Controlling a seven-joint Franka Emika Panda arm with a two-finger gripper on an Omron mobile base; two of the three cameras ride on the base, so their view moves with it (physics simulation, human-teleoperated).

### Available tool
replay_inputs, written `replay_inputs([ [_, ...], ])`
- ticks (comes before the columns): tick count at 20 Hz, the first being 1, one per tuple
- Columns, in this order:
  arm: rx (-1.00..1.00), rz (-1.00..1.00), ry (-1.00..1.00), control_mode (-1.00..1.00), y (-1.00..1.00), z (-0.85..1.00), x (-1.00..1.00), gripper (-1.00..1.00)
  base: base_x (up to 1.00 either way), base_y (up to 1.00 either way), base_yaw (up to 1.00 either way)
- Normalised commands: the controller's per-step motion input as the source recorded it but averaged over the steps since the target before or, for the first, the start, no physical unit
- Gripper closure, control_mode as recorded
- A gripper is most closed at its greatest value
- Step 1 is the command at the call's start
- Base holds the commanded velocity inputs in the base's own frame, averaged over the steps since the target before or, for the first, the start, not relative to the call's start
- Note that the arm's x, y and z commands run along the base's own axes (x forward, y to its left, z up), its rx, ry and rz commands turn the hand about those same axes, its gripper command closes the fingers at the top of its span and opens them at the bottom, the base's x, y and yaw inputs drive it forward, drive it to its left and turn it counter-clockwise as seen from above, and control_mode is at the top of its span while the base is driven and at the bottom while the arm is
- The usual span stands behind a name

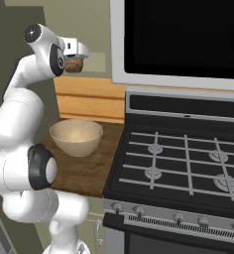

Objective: Open the cabinet, pick up the bread from the cabinet and place it in the basket. Then move the basket to the dining counter.

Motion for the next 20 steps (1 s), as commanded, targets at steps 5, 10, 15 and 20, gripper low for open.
replay_inputs([
  [5,0.07,0.01,0.00,-1.00,0.00,0.05,-1.00,1.00,0.00,0.00,0.00],
  [10,0.07,0.03,0.00,-1.00,0.00,0.00,-1.00,1.00,0.00,0.00,0.00],
  [15,0.07,0.06,0.02,-1.00,0.00,-0.10,-1.00,1.00,0.00,0.00,0.00],
  [20,0.07,0.01,0.03,-1.00,-0.02,-0.88,-0.61,1.00,0.00,0.00,0.00],
])
